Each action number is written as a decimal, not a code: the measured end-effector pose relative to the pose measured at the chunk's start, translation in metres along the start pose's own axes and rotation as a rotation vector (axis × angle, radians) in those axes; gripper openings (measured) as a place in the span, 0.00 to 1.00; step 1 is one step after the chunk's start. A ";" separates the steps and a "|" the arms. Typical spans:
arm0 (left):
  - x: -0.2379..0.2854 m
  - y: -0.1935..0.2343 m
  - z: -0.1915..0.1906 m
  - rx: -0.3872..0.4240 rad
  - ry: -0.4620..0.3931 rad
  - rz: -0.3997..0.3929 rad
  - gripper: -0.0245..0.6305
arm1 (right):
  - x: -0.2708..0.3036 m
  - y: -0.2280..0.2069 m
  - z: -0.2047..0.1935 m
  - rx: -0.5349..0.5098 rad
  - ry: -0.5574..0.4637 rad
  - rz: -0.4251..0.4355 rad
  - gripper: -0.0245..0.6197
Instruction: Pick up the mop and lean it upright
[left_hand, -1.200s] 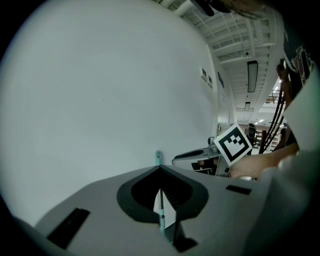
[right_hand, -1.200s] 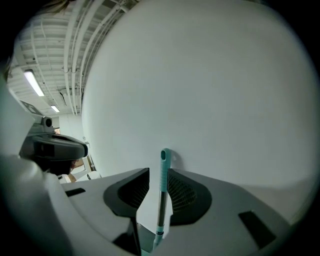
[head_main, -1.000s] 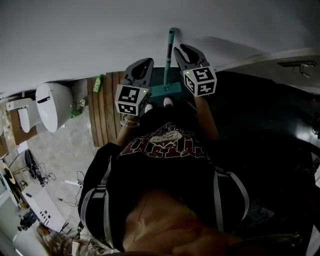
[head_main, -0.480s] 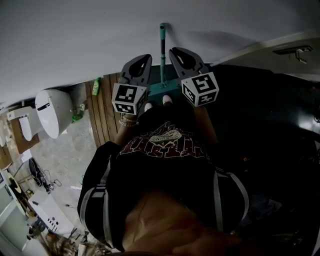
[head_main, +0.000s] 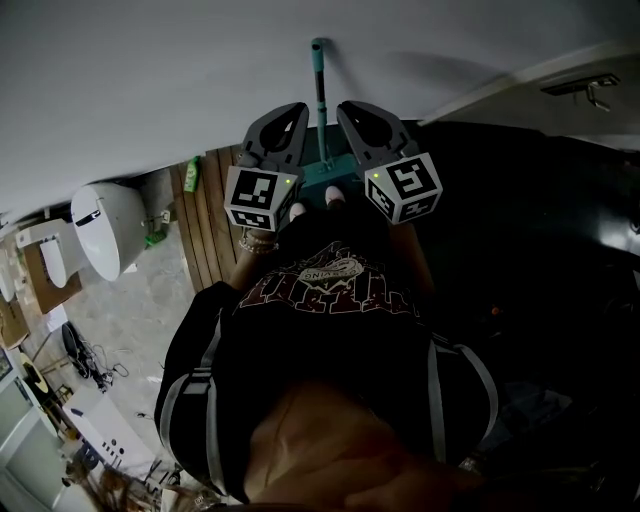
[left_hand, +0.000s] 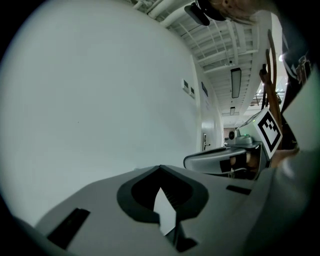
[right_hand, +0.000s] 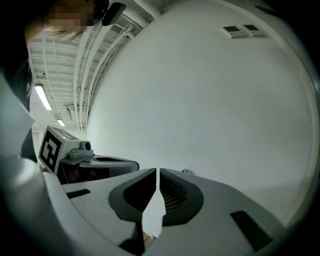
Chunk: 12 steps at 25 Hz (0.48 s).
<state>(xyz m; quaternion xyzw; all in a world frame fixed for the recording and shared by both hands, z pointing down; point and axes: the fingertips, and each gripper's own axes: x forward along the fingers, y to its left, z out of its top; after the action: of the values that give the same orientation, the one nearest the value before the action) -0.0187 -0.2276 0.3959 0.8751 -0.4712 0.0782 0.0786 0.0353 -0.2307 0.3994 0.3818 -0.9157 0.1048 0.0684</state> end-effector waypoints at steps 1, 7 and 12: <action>-0.001 -0.001 0.001 0.002 -0.004 -0.002 0.10 | -0.003 0.002 0.002 0.001 -0.006 -0.002 0.09; -0.007 -0.007 0.008 0.010 -0.021 -0.010 0.10 | -0.014 0.014 0.012 -0.014 -0.027 0.002 0.09; -0.009 -0.010 0.008 0.010 -0.023 -0.014 0.10 | -0.015 0.017 0.012 -0.017 -0.031 -0.001 0.08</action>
<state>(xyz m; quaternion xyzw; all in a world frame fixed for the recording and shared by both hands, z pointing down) -0.0150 -0.2165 0.3857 0.8796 -0.4654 0.0699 0.0690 0.0336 -0.2114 0.3823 0.3831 -0.9174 0.0914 0.0576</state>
